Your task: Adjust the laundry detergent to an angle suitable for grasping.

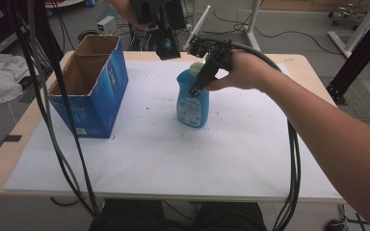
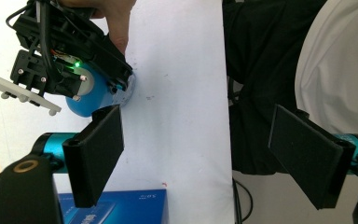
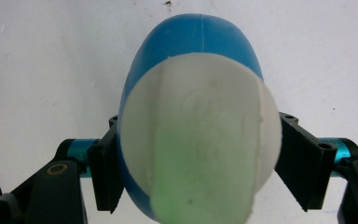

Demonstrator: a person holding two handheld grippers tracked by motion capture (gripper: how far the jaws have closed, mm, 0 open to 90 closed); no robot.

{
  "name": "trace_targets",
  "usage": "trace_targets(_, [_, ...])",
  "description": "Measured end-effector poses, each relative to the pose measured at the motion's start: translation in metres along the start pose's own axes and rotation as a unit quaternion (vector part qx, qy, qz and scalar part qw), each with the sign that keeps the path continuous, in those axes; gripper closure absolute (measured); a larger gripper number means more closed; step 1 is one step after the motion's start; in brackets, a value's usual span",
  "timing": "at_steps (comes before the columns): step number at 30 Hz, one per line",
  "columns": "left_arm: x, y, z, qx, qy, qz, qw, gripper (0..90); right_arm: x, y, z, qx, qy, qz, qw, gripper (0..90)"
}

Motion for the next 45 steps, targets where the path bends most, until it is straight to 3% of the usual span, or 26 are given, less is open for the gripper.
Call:
trace_targets(38, [-0.0005,-0.0014,-0.0005,0.0,0.002,0.003,1.0,18.1,-0.0028,0.004,0.0014,-0.004,-0.005,0.002,1.0,37.6])
trace_targets(43, [-0.0004,-0.0022,0.0,0.002,0.002,0.005,1.0,18.1,-0.0064,0.003,0.0019,-0.002,-0.012,0.025,0.9996,38.2])
trace_targets(45, [-0.0003,-0.003,0.0005,0.0,0.002,0.005,1.0,18.1,-0.0065,0.0037,0.0032,0.01,-0.013,0.035,0.9993,38.3])
Point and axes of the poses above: each handheld gripper's, and its own axes: z roughly backward along the jaws, y roughly out of its top, x roughly to its right, the point moved 4 cm from there along -z, roughly forward along the jaws, and after that the axes turned 5 degrees about -z, right-handed, at the moved point
